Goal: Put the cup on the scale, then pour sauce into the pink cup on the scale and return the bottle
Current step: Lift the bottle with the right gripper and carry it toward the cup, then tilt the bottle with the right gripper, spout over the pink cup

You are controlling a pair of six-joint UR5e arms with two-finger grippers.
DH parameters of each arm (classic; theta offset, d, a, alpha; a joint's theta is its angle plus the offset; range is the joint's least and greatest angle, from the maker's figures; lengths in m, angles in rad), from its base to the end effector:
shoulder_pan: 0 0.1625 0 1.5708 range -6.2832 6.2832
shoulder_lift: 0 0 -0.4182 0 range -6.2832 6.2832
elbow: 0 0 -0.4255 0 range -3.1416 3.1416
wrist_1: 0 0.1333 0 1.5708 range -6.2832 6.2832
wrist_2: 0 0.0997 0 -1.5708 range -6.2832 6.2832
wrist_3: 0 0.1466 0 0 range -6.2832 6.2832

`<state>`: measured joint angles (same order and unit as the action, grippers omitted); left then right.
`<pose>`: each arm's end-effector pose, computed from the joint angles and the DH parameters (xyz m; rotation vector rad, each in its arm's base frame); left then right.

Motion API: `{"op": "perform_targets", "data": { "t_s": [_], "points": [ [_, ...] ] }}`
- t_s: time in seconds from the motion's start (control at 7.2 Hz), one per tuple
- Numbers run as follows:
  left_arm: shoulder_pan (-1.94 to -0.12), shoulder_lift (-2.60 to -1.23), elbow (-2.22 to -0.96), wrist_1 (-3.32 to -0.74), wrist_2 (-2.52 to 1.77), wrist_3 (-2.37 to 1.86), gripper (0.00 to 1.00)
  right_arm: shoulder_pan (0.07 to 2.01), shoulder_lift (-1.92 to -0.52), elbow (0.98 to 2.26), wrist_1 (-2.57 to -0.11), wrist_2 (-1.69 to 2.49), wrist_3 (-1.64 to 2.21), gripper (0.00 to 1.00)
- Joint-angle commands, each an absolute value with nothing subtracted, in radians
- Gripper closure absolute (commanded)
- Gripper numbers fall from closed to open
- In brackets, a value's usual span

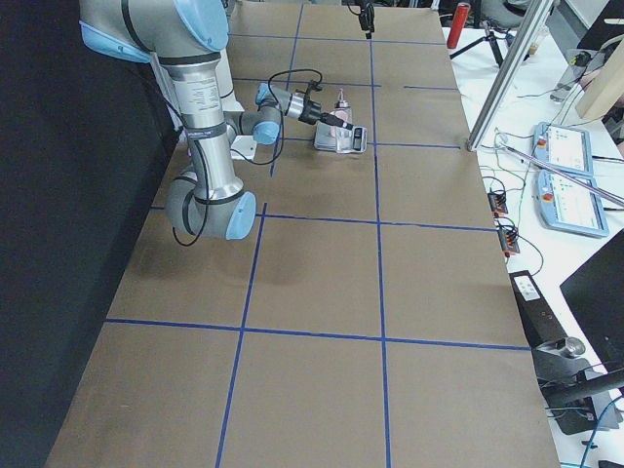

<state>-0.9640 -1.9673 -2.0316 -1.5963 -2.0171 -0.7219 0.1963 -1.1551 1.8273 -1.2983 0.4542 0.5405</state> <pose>0.2877 -0.5373 0.2335 0.4256 0.8619 0.0908 -0.5489 -0.3794 0.2370 1.3096 -0.0949 -0.1843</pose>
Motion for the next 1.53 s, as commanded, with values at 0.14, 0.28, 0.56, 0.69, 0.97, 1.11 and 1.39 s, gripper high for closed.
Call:
{"op": "perform_targets", "data": {
  "t_s": [0.14,0.28,0.56,0.69,0.97,1.11,1.39],
  "points": [
    [-0.966,-1.953,-2.039,-1.601,-2.023,-0.721,0.40,0.202,-1.150,1.822,-1.431,0.396,0.358,1.00],
    [-0.966,-1.950,-2.039,-1.601,-2.023,-0.719,0.40,0.202,-1.149,1.815,-1.454,0.379,0.294,1.00],
    [-0.980,-1.909,-2.039,-1.601,-2.060,-0.622,0.38,0.202,-1.150,1.806,-1.466,0.367,0.232,1.00],
    [-1.000,-1.895,-2.040,-1.601,-2.065,-0.589,0.38,0.201,-1.149,1.789,-1.466,0.356,0.210,1.00],
    [-1.000,-1.872,-2.039,-1.597,-2.060,-0.562,0.37,0.201,-1.085,1.686,-1.466,0.295,0.169,1.00],
    [-1.002,-1.833,-2.037,-1.597,-2.051,-0.496,0.36,0.201,-1.077,1.666,-1.466,0.287,0.164,1.00],
    [-1.034,-1.790,-2.020,-1.568,-2.052,-0.405,0.36,0.201,-1.068,1.661,-1.466,0.259,0.086,1.00]
  ]
}}
